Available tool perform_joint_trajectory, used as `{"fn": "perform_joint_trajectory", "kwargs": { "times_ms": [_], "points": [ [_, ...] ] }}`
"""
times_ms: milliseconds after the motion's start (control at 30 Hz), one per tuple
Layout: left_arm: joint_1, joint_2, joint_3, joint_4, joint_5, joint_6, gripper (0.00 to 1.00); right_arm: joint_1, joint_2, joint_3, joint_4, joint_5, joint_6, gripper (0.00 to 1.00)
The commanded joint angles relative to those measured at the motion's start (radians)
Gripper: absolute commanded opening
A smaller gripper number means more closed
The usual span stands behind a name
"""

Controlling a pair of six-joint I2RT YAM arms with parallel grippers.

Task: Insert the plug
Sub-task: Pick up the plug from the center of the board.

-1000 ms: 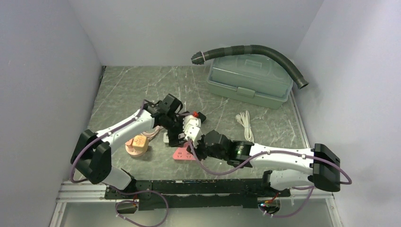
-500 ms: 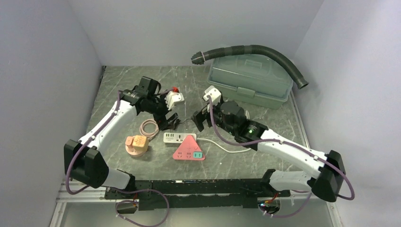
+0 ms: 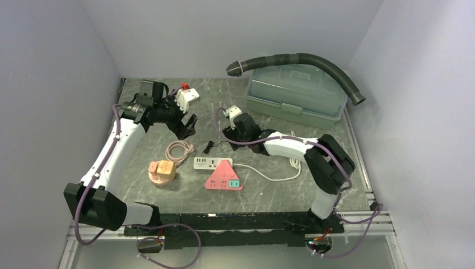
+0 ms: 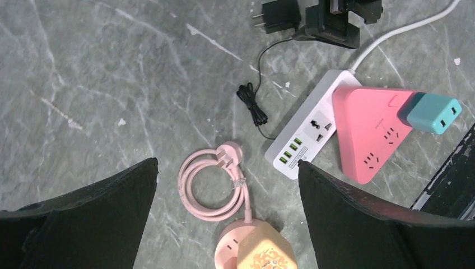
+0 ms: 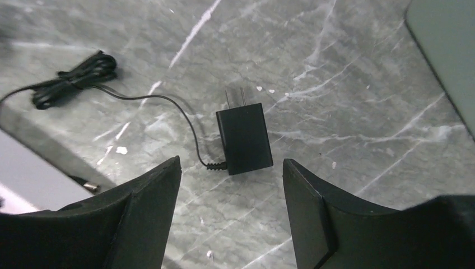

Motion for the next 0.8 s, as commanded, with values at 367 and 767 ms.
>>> {"fn": "perform_joint_trajectory", "kwargs": {
  "times_ms": [367, 767],
  "points": [
    [0.056, 0.009, 0.082, -0.074, -0.036, -0.030, 1.00, -0.035, 0.132, 0.102, 0.087, -0.044, -0.006, 0.55],
    [0.057, -0.031, 0.031, -0.055, -0.055, -0.012, 1.00, -0.055, 0.186, 0.128, 0.061, -0.058, -0.021, 0.39]
  ]
}}
